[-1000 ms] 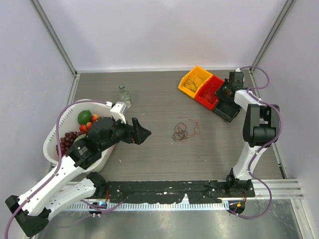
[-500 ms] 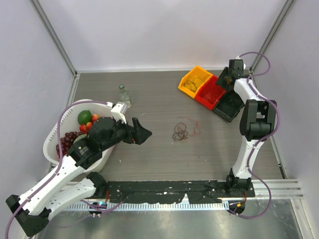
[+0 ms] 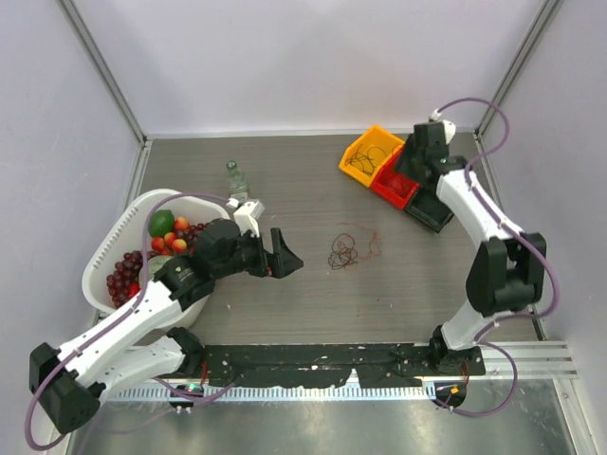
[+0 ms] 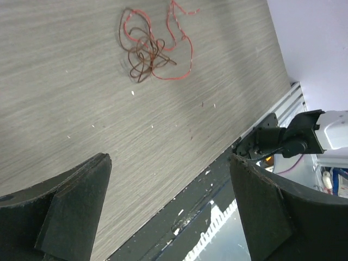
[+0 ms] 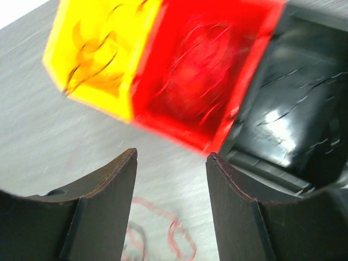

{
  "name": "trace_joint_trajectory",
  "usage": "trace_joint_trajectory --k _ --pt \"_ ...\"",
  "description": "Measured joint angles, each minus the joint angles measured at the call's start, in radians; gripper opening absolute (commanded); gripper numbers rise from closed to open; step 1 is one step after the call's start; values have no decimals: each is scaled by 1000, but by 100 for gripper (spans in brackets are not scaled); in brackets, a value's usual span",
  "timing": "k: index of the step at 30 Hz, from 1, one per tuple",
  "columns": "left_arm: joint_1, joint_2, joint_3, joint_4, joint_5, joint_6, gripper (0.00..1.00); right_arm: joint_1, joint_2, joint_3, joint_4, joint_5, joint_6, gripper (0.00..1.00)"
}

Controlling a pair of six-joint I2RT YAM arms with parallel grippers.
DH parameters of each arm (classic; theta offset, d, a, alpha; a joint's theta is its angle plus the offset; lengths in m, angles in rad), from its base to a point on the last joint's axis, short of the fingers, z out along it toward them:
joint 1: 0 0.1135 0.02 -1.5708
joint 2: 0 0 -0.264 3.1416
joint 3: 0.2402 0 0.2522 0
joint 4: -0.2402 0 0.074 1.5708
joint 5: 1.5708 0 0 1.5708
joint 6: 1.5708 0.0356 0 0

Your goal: Untangle the cables

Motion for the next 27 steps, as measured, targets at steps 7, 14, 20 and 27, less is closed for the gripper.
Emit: trace_joint_trajectory --k 7,14,20,27 --pt "0 149 0 31 101 -26 96 208 -232 -406 146 -126 13 58" --pt "-11 263 -3 123 166 -93 96 258 -211 -561 137 -114 -8 56" --pt "-83 374 24 176 170 -139 96 293 -200 -576 158 -96 21 52" --pt "-199 435 63 230 129 -195 95 301 -200 -696 227 -171 133 36"
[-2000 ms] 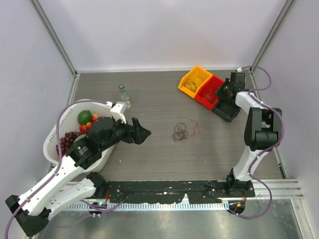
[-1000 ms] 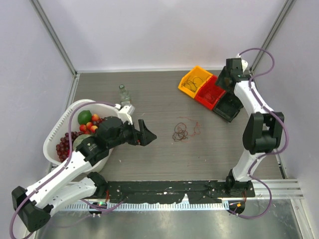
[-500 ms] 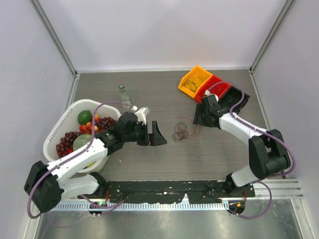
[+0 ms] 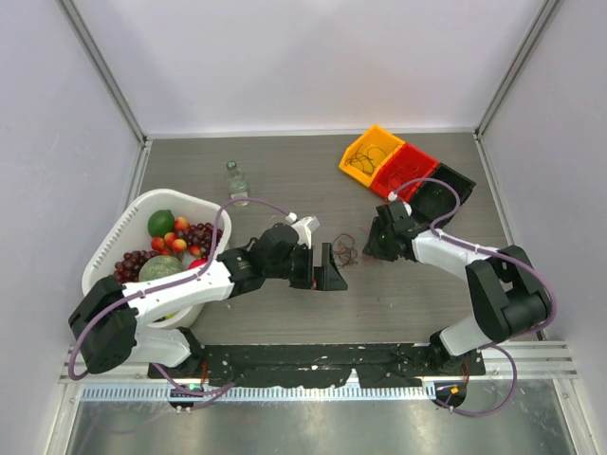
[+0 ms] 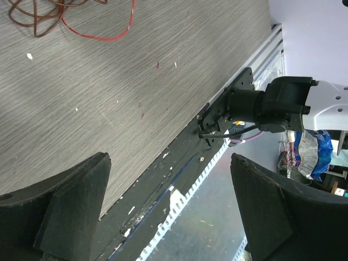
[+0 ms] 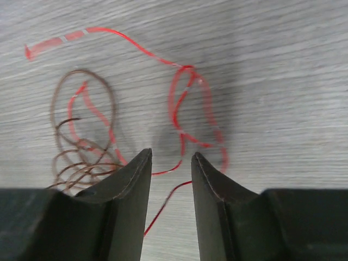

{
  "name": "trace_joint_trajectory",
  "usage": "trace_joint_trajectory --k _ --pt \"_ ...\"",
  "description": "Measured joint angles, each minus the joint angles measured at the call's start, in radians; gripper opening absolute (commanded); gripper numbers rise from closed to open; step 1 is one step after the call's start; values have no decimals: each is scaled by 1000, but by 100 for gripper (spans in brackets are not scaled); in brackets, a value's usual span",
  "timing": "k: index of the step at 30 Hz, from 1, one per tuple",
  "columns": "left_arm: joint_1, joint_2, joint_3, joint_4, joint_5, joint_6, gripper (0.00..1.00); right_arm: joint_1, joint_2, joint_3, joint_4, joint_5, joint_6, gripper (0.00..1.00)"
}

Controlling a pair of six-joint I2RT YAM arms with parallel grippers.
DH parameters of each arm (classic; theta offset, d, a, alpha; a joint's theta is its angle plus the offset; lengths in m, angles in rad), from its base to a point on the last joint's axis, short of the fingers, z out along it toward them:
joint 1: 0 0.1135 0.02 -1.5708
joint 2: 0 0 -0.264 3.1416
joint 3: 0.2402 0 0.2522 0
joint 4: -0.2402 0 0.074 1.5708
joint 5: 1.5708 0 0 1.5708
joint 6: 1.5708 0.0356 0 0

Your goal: Untangle the cables

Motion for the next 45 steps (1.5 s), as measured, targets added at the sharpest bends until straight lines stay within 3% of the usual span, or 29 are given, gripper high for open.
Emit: trace_joint_trajectory --k 4,7,14,20,25,28,30,37,45 --pt "-29 13 6 11 -28 -24 94 1 -25 -59 80 -70 67 10" --pt "-43 15 21 14 -49 -34 93 5 -34 -80 85 -101 92 1" --pt "-61 -24 35 5 -107 -33 93 10 -228 42 -49 -101 73 1" --pt "-61 -222 6 -16 -201 -29 95 11 -422 391 -121 -101 16 1" --pt "-61 -374 -49 -16 -249 -29 95 11 -521 545 -110 -95 -13 43" --pt "-61 -407 -84 -20 -259 -29 96 11 -583 488 -117 -101 -7 59" --pt "-61 -422 -113 -22 -261 -29 98 11 -597 392 -121 -115 4 65" --pt "-61 -440 -143 -47 -268 -19 99 11 -554 35 -162 -144 95 70" --pt "-61 -394 -143 -52 -269 3 99 11 -386 -32 -116 -174 219 58"
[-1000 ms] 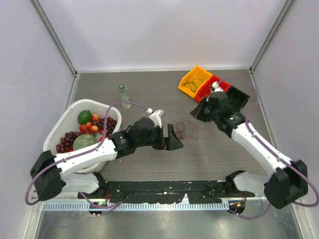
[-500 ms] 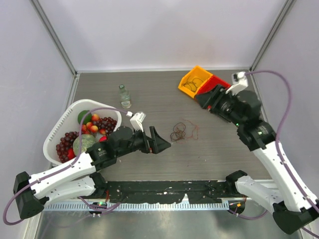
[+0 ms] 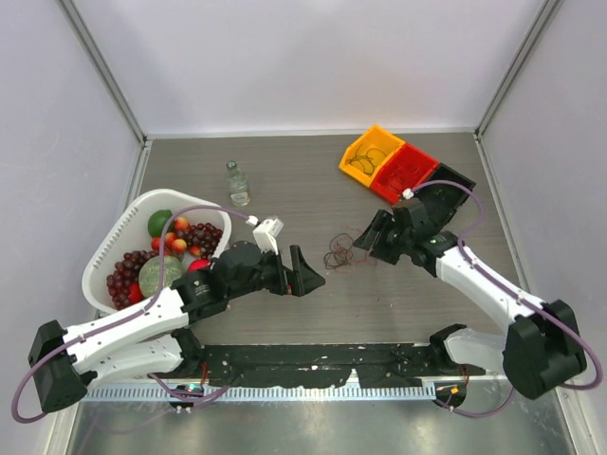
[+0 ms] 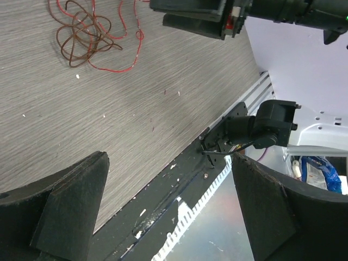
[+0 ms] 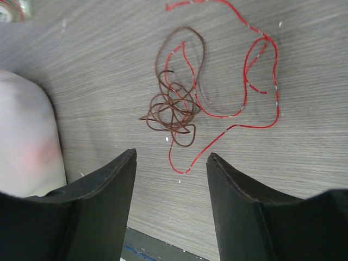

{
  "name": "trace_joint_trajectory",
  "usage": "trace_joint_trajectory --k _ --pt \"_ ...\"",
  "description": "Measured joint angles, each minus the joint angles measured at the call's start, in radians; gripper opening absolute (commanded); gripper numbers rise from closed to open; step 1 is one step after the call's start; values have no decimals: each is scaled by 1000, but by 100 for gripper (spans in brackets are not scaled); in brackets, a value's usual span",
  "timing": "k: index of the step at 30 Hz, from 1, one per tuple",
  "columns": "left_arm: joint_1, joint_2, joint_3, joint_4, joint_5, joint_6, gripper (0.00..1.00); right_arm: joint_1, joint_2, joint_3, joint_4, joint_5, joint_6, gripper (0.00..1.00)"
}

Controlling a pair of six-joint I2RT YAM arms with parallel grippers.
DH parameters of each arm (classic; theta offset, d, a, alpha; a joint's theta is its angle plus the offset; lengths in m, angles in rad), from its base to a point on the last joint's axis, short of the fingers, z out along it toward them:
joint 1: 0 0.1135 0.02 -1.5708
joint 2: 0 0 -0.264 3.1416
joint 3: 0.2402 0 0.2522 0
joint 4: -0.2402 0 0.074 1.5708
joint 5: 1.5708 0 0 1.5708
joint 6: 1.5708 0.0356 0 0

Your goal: Untangle the cables

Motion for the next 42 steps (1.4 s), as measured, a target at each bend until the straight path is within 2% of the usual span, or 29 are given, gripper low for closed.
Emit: trace_joint_trajectory --k 4,14,16,20,24,26,30,33,37,42 --pt "0 26 0 0 0 0 100 0 100 -28 47 -29 41 56" --pt "0 81 18 0 0 6 99 0 177 -85 140 -71 85 52" --pt "0 98 31 0 1 9 100 0 203 -90 164 -83 92 44" --pt "0 122 55 0 2 21 100 0 264 -92 215 -106 105 11" --pt "0 126 64 1 2 24 100 0 287 -87 217 -121 105 1" --pt "0 126 64 0 1 24 100 0 276 -62 182 -116 92 1" --pt "0 112 64 -2 0 24 99 0 193 65 77 -91 37 1" --pt "0 94 64 -4 -4 26 100 0 108 245 27 -99 -17 1" --pt "0 73 71 -21 -26 29 100 0 10 513 34 -130 -77 1" --pt "0 21 75 -38 -48 33 100 0 -132 707 104 -113 -125 1"
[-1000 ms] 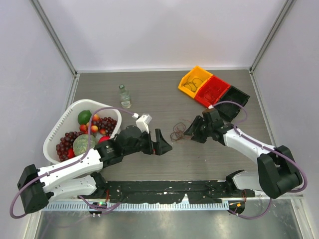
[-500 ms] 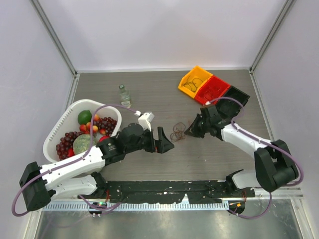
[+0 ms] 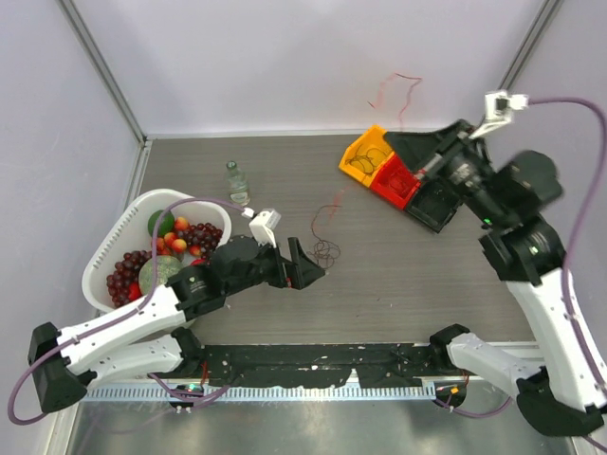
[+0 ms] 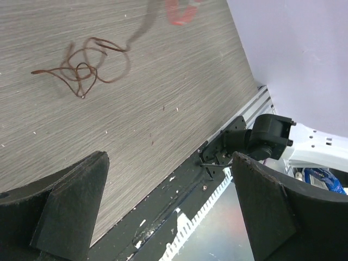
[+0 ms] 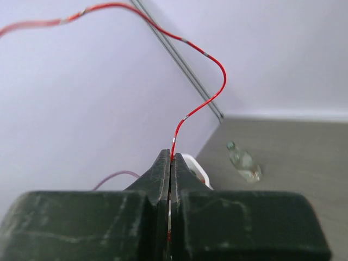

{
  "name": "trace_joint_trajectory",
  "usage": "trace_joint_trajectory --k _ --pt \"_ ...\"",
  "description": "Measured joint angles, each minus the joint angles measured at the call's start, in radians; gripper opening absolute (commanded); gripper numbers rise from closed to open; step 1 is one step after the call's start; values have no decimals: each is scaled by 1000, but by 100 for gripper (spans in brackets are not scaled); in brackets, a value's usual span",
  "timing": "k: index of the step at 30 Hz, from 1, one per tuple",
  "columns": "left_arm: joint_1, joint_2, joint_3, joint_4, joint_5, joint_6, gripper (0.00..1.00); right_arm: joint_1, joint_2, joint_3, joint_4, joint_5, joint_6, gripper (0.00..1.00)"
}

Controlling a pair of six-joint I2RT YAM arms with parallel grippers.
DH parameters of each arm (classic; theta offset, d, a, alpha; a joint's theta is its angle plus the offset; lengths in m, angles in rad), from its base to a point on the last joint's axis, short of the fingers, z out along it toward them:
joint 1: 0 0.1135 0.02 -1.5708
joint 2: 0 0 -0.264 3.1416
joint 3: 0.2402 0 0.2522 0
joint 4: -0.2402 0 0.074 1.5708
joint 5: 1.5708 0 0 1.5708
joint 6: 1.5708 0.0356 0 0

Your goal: Untangle the cables

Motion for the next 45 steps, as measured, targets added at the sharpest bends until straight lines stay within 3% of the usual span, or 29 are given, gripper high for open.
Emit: trace_joint_trajectory --k 6,14,19,24,30,37,45 --pt "0 -91 0 -24 -35 1 100 0 -87 49 71 18 -35 1" --pt "0 -179 -18 -18 -63 27 100 0 -9 89 74 27 -64 1" --pt "0 -107 -3 37 -75 128 95 0 25 92 56 23 -64 0" --pt "21 67 124 44 -80 257 90 0 11 110 57 19 -65 1" --pt "36 134 173 124 -39 286 86 0 0 122 83 -5 -60 1" --pt "36 -77 42 117 -63 268 94 0 12 -76 193 -76 -26 1" --pt "36 -328 -3 23 -157 240 97 34 212 -350 244 -134 37 1"
